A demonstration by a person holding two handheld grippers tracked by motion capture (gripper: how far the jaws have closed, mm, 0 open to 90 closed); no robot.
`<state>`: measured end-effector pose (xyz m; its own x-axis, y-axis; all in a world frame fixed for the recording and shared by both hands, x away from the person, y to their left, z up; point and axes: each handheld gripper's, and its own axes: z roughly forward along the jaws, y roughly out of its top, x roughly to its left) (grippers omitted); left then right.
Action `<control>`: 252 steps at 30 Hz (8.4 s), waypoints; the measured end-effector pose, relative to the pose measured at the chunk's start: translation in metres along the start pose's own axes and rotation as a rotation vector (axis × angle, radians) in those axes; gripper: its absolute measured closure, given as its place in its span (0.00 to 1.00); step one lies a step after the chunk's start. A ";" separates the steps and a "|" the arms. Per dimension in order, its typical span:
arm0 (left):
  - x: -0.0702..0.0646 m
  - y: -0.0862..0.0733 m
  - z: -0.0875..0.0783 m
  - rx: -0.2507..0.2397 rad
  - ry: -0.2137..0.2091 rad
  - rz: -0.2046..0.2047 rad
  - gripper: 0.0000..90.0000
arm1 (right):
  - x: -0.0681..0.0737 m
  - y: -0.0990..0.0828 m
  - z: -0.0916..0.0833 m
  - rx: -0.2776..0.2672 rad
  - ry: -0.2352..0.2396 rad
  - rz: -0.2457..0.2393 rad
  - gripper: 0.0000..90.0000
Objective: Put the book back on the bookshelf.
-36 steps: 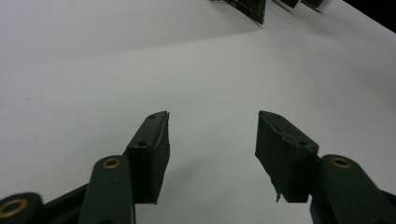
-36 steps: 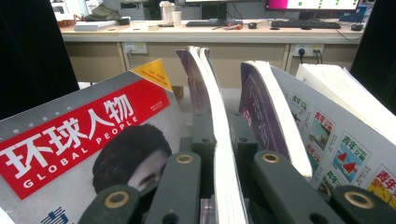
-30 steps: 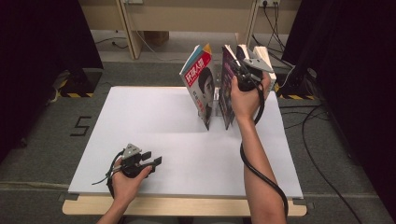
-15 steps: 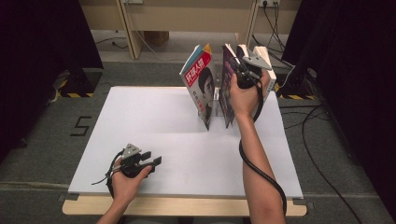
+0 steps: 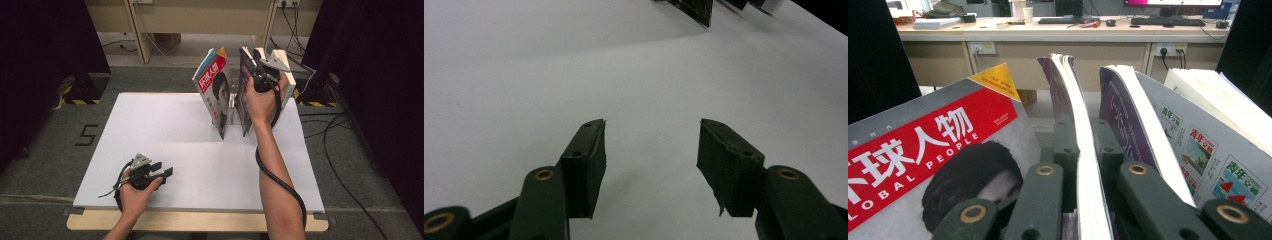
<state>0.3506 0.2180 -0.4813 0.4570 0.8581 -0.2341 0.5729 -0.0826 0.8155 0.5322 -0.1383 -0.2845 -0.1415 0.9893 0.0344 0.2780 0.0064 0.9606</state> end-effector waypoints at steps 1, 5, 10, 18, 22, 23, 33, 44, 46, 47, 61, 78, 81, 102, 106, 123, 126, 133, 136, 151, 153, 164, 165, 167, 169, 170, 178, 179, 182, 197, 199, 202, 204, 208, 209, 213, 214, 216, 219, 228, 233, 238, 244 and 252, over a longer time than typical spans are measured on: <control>0.000 0.000 0.000 0.000 0.002 0.002 0.49 | 0.000 0.000 0.000 -0.004 0.002 0.002 0.94; 0.000 0.000 0.000 0.000 0.002 0.003 0.49 | -0.001 -0.001 0.001 -0.007 0.003 0.000 0.94; 0.000 0.000 0.000 0.001 0.001 0.005 0.49 | 0.000 -0.002 0.003 -0.008 0.000 0.002 0.94; 0.000 -0.001 0.001 0.001 0.002 0.007 0.49 | 0.003 -0.002 0.008 -0.009 -0.009 -0.003 0.94; 0.000 -0.001 0.000 0.001 0.002 0.007 0.49 | 0.003 -0.003 0.011 -0.005 -0.007 0.008 0.94; 0.000 -0.001 0.000 0.001 0.002 0.006 0.49 | 0.004 -0.003 0.012 -0.005 -0.009 0.007 0.94; 0.000 -0.001 0.001 -0.001 -0.001 0.006 0.49 | 0.005 -0.001 0.012 -0.043 -0.031 -0.007 0.94; 0.000 -0.002 0.002 0.006 -0.005 0.003 0.49 | 0.010 -0.009 0.017 -0.047 -0.082 -0.054 0.94; 0.000 -0.002 0.002 0.009 -0.006 0.007 0.49 | 0.011 -0.010 0.019 -0.038 -0.089 -0.066 0.94; 0.000 -0.002 0.002 0.009 -0.006 0.008 0.49 | 0.011 -0.010 0.019 -0.037 -0.089 -0.068 0.94; 0.000 -0.002 0.003 0.011 -0.003 0.009 0.50 | 0.017 -0.012 0.018 -0.016 -0.121 -0.115 0.93; 0.000 -0.003 0.003 0.012 -0.003 0.012 0.50 | 0.014 -0.020 0.014 -0.037 -0.111 -0.093 0.89; -0.001 -0.003 0.003 0.012 -0.005 0.012 0.50 | 0.013 -0.022 0.013 -0.029 -0.101 -0.079 0.88; -0.002 -0.003 0.004 0.017 -0.006 0.014 0.50 | -0.003 -0.037 -0.010 0.013 -0.027 0.027 0.84; -0.002 -0.004 0.005 0.021 -0.006 0.017 0.50 | -0.004 -0.042 -0.011 0.032 -0.022 0.039 0.85; -0.002 -0.004 0.006 0.025 -0.007 0.017 0.50 | -0.009 -0.040 -0.007 0.085 -0.047 0.055 0.94; -0.002 -0.004 0.006 0.022 -0.004 0.017 0.50 | -0.008 -0.039 -0.005 0.064 -0.051 0.055 0.94; -0.002 -0.004 0.006 0.024 -0.008 0.019 0.50 | -0.007 -0.038 0.001 0.034 -0.054 0.053 0.94; -0.002 -0.004 0.006 0.022 -0.008 0.020 0.50 | -0.007 -0.039 0.004 0.019 -0.057 0.054 0.94; -0.002 -0.004 0.007 0.025 -0.010 0.027 0.50 | -0.002 -0.044 0.012 -0.008 -0.083 0.035 0.93; -0.003 -0.004 0.006 0.027 -0.012 0.029 0.50 | -0.002 -0.044 0.011 0.000 -0.092 0.035 0.93; -0.003 -0.005 0.007 0.031 -0.011 0.031 0.50 | -0.002 -0.046 0.001 0.058 -0.085 0.018 0.89; -0.003 -0.005 0.007 0.030 -0.012 0.031 0.50 | -0.003 -0.046 0.000 0.062 -0.085 0.017 0.88; -0.003 -0.005 0.007 0.032 -0.011 0.031 0.50 | -0.004 -0.048 -0.003 0.068 -0.078 0.025 0.88; -0.004 -0.005 0.007 0.031 -0.012 0.030 0.50 | -0.004 -0.049 -0.006 0.068 -0.071 0.027 0.88; -0.004 -0.005 0.007 0.028 -0.013 0.029 0.50 | -0.005 -0.049 -0.008 0.069 -0.067 0.027 0.87; -0.005 -0.005 0.008 0.026 -0.011 0.030 0.50 | -0.008 -0.049 -0.024 0.054 -0.069 0.022 0.88; -0.005 -0.005 0.008 0.027 -0.012 0.032 0.50 | -0.009 -0.050 -0.026 0.055 -0.070 0.021 0.88; -0.006 -0.005 0.008 0.028 -0.015 0.032 0.50 | -0.011 -0.052 -0.030 0.055 -0.066 0.028 0.89; -0.007 -0.006 0.009 0.030 -0.014 0.032 0.50 | -0.019 -0.062 -0.043 0.057 -0.059 0.036 0.85; -0.008 -0.005 0.009 0.031 -0.016 0.033 0.50 | -0.021 -0.065 -0.044 0.056 -0.058 0.033 0.85; -0.008 -0.005 0.009 0.032 -0.016 0.033 0.50 | -0.023 -0.067 -0.045 0.060 -0.055 0.036 0.85; -0.009 -0.005 0.009 0.031 -0.016 0.035 0.50 | -0.023 -0.068 -0.046 0.061 -0.051 0.040 0.85; -0.009 -0.005 0.009 0.033 -0.016 0.037 0.50 | -0.024 -0.065 -0.048 0.055 -0.041 0.036 0.86; -0.009 -0.005 0.009 0.032 -0.016 0.037 0.50 | -0.024 -0.065 -0.048 0.057 -0.037 0.042 0.86; -0.009 -0.005 0.009 0.030 -0.014 0.035 0.50 | -0.024 -0.065 -0.045 0.069 -0.036 0.050 0.86; -0.009 -0.005 0.009 0.030 -0.014 0.034 0.50 | -0.025 -0.065 -0.043 0.071 -0.033 0.051 0.86; -0.009 -0.005 0.009 0.030 -0.014 0.034 0.50 | -0.025 -0.066 -0.041 0.079 -0.041 0.049 0.85; -0.008 -0.005 0.010 0.031 -0.015 0.035 0.50 | -0.026 -0.068 -0.037 0.082 -0.044 0.052 0.85; -0.009 -0.005 0.010 0.031 -0.015 0.034 0.50 | -0.026 -0.069 -0.040 0.086 -0.042 0.051 0.85; -0.009 -0.005 0.010 0.033 -0.015 0.037 0.50 | -0.024 -0.073 -0.045 0.084 -0.032 0.048 0.85; -0.008 -0.005 0.010 0.027 -0.012 0.032 0.50 | -0.022 -0.077 -0.047 0.095 -0.030 0.040 0.84; -0.007 -0.004 0.010 0.025 -0.010 0.032 0.50 | -0.022 -0.080 -0.049 0.093 -0.020 0.039 0.84; -0.007 -0.004 0.011 0.026 -0.006 0.032 0.50 | -0.022 -0.089 -0.057 0.098 0.007 0.039 0.83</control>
<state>0.3521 0.2067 -0.4885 0.4794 0.8517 -0.2117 0.5755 -0.1230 0.8085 0.4567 -0.1693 -0.3554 -0.1354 0.9881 0.0736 0.3753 -0.0176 0.9267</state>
